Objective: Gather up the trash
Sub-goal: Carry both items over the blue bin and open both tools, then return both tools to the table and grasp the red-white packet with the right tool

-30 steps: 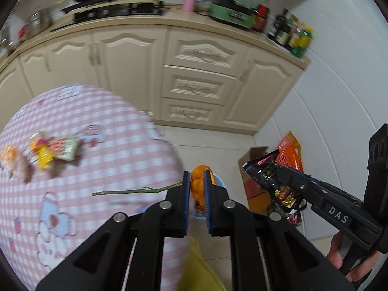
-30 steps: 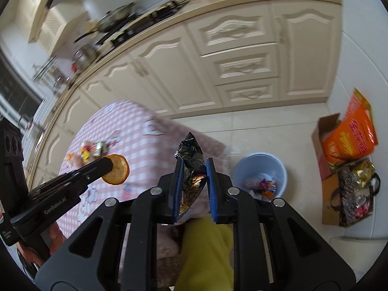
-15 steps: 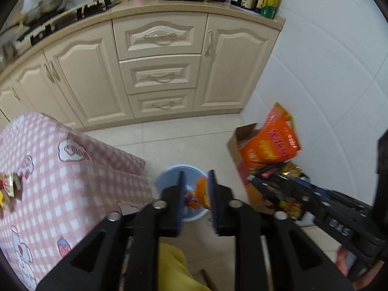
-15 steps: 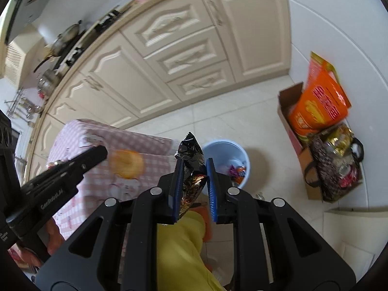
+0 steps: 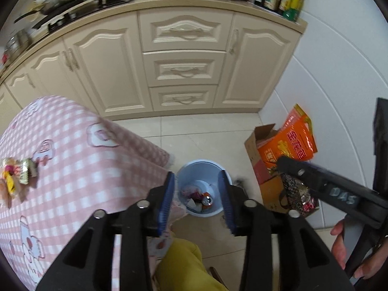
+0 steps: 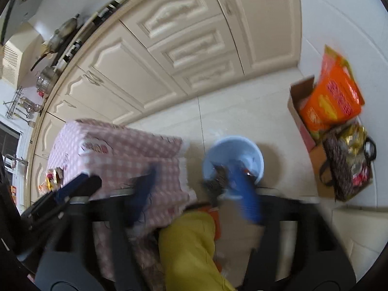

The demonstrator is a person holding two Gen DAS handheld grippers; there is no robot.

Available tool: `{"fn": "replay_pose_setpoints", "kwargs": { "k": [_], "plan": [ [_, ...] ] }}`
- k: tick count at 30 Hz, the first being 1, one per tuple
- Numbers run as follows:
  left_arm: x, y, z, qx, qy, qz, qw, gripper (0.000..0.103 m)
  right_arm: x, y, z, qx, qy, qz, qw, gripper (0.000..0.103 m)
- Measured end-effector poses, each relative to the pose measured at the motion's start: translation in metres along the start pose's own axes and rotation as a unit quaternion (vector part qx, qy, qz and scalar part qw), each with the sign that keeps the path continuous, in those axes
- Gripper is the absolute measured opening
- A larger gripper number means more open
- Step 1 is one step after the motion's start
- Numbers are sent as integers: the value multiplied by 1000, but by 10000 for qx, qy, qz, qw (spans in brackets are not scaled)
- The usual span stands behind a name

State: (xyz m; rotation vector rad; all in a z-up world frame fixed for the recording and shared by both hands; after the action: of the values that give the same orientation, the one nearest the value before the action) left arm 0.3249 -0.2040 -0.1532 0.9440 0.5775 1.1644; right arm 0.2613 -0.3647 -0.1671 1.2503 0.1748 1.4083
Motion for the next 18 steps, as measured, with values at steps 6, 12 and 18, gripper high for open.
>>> {"fn": "replay_pose_setpoints", "kwargs": {
  "k": [6, 12, 18],
  "plan": [
    [26, 0, -4, 24, 221, 7, 9998, 46, 23, -5, -5, 49, 413, -145, 9990, 72],
    [31, 3, -9, 35, 233, -50, 9997, 46, 28, -6, -17, 153, 476, -270, 9984, 72],
    [38, 11, -17, 11, 271, -75, 9996, 49, 37, 2, -25, 140, 539, -331, 9979, 72]
  ]
}}
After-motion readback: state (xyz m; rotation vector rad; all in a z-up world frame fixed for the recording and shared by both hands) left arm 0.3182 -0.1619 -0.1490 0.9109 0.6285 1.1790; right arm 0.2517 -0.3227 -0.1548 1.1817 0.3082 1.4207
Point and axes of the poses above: each gripper's, at about its wrist camera, not at the fingertips, and y roughly against the way its jaws point, x to its left, z to its top, the point moved 7 cm from there along -y, roughly the way its jaws point, and after that the axes turned 10 degrees about z, right-handed, at the moved point
